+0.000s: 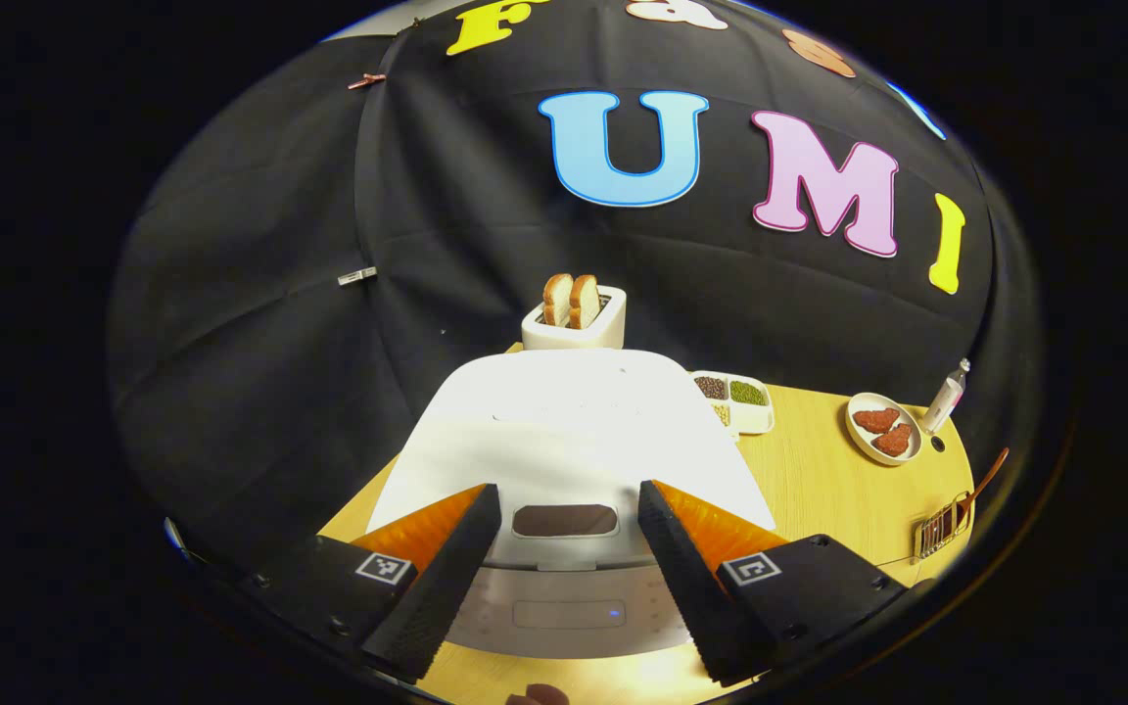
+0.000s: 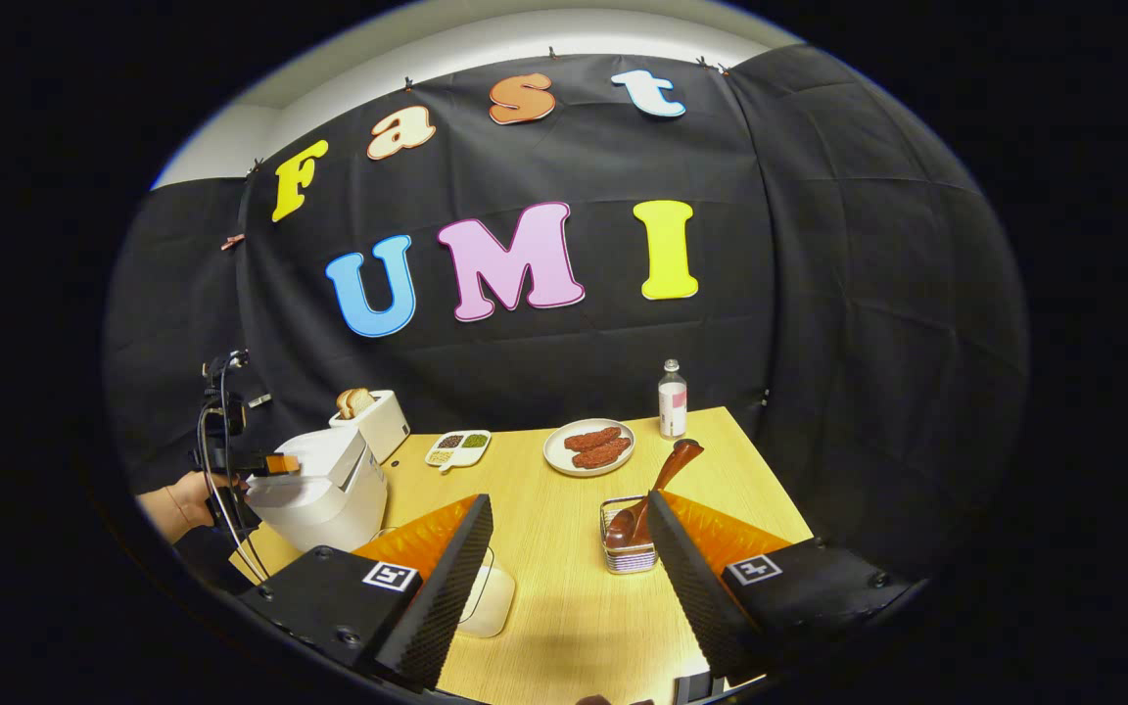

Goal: Close the left gripper, press the button to open the rice cooker; take a wooden spoon from the chopstick holder with the right hand, scoop a spoonful of rice and pour it into the rice cooker, then put the wooden spoon back into the chopstick holder.

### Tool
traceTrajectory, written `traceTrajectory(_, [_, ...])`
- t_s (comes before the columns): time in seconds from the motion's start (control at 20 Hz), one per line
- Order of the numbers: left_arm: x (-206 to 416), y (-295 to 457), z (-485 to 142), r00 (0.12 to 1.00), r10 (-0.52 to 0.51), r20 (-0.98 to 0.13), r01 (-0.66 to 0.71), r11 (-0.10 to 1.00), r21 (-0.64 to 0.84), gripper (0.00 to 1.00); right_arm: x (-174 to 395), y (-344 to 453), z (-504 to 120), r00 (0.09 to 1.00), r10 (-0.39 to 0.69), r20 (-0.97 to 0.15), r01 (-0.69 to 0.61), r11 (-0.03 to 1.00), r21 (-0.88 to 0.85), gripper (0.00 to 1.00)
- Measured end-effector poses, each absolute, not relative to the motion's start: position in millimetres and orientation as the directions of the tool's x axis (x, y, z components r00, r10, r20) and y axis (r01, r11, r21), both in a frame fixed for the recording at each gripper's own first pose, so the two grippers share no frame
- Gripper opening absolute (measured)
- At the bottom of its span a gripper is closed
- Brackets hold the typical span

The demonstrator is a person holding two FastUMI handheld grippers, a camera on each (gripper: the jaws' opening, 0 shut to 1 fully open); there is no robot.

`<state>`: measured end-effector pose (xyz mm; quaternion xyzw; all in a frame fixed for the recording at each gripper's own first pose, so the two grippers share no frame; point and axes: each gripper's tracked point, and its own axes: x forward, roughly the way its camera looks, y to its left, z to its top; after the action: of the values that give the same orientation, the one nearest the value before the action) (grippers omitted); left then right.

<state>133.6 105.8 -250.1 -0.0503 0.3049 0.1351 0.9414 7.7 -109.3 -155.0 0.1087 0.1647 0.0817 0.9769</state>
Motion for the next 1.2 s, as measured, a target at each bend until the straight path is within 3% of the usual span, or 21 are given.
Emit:
traceTrajectory(0.3, [131.4, 102.3, -264.5, 0.752, 0.212, -0.624, -0.276, 0.961, -0.006, 1.0, 9.8, -111.2, -161.8, 0.929, 0.19, -0.318, -0.114, 0.964, 0.242, 0.98])
traceTrajectory(0.8, [132.2, 101.8, -258.0, 0.79, 0.186, -0.584, -0.235, 0.972, -0.01, 1.0, 21.4, -114.7, -150.9, 0.942, 0.16, -0.294, -0.092, 0.968, 0.232, 0.99])
traceTrajectory(1.2, [120.2, 86.4, -184.1, 0.898, 0.157, -0.412, -0.175, 0.985, -0.006, 0.95, 27.5, -105.2, -126.2, 0.955, 0.162, -0.249, -0.108, 0.97, 0.216, 0.98])
